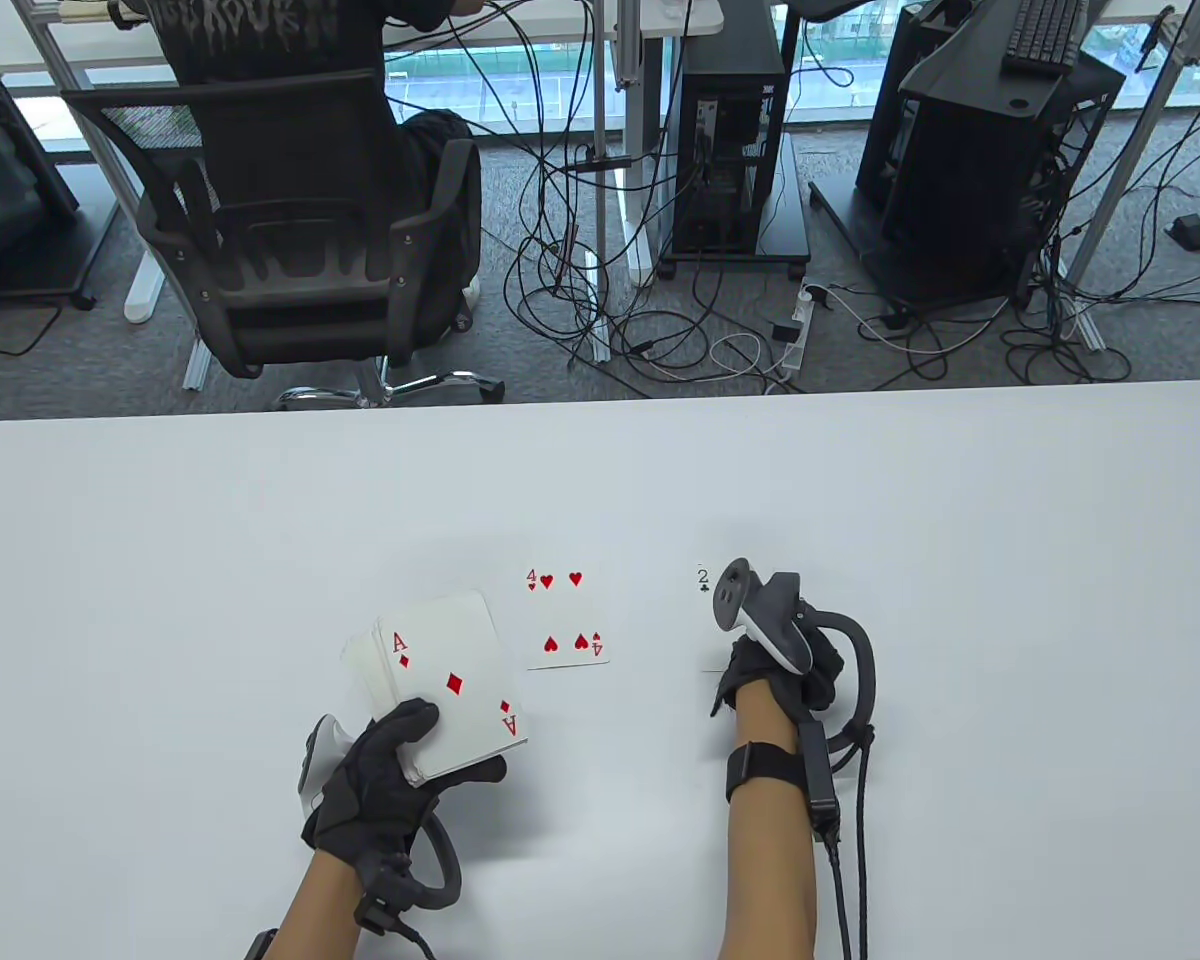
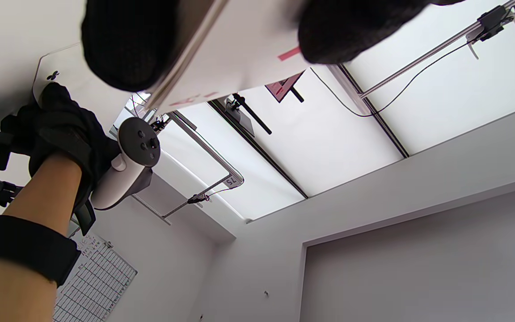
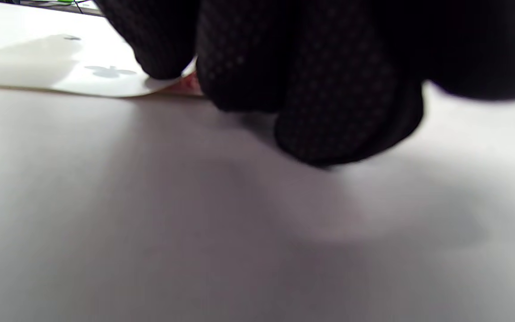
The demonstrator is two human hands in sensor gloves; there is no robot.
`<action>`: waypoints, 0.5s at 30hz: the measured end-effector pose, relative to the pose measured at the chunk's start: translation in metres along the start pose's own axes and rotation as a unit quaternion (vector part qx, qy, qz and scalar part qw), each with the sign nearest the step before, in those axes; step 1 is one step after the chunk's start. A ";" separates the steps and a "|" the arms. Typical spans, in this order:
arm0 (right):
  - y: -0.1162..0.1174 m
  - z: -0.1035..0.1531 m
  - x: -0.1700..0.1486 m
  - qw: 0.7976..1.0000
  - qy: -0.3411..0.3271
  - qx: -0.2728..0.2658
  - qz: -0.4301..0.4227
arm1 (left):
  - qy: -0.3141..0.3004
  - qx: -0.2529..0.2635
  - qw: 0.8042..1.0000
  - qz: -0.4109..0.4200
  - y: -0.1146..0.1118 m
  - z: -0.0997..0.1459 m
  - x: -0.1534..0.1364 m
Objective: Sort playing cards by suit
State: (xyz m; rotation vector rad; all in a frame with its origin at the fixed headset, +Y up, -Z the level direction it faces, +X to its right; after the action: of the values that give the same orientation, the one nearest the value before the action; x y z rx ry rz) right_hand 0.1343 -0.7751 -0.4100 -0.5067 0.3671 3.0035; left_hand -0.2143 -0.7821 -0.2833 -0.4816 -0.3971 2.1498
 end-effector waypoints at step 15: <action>-0.047 0.039 0.040 0.971 -0.191 -0.116 -0.090 | 0.004 0.002 1.000 -0.001 0.001 0.000 -0.001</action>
State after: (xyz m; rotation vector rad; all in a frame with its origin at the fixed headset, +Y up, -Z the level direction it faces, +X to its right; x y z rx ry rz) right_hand 0.0900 -0.7189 -0.3980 0.0335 -0.0556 2.8860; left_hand -0.2142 -0.7832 -0.2836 -0.4863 -0.3892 2.1459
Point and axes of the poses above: the tracker on the back of each hand, its own x axis roughly to the thumb side, its own z axis roughly from the fingertips to the wrist, y = z × x, the point moved 1 cm from there along -z, roughly from the wrist to the fingertips, and after that the axes turned 9 degrees about -z, right-handed, at the moved point
